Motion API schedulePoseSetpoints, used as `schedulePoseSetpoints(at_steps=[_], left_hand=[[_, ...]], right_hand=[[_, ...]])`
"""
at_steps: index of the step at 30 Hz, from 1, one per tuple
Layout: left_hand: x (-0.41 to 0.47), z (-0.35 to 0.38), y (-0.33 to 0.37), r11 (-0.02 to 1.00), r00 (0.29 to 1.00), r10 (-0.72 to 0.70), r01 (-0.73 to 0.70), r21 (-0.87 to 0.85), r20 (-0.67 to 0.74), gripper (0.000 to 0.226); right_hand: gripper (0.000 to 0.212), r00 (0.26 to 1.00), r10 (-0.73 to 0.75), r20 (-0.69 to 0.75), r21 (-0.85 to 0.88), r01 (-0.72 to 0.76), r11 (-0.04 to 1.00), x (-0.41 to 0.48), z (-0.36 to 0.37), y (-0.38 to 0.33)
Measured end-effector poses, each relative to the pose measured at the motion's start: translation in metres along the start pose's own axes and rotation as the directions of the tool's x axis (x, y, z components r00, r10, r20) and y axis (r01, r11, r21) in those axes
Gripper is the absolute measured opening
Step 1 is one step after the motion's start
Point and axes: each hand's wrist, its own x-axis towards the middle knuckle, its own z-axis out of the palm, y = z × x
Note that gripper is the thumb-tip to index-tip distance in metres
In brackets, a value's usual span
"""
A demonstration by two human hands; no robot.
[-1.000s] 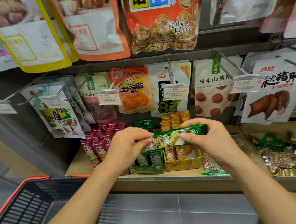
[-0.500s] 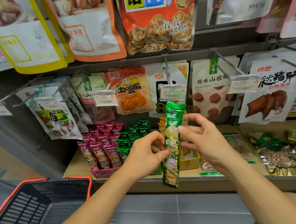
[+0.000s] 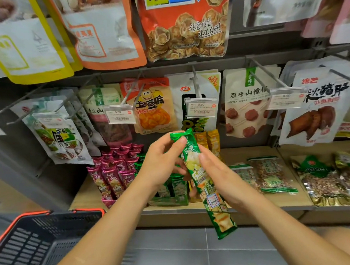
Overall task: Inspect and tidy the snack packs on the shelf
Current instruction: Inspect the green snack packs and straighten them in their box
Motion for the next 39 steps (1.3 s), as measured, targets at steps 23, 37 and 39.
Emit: schedulePoseSetpoints(at_steps=[23, 37, 39], left_hand=[[0.041, -0.015, -0.033, 0.989, 0.924, -0.133, 0.1, -0.11, -0.358, 0.017], [0.039, -0.039, -0.015, 0.988, 0.982, -0.155, 0.155, -0.01, -0.106, 0.016], [0.04, -0.045, -0.017, 0.964, 0.961, -0.259, 0.251, -0.093, -0.092, 0.01]], right_hand=[[0.045, 0.97, 0.208, -0.128, -0.372, -0.241, 0.896, -0.004, -0.024, 0.007], [0.073, 0.979, -0.17, -0.117, -0.936, -0.052, 0.347, 0.023, -0.066, -0.041], [0.069, 0.932, -0.35, -0.093, -0.973, -0.01, 0.231, 0.026, -0.064, -0.045]])
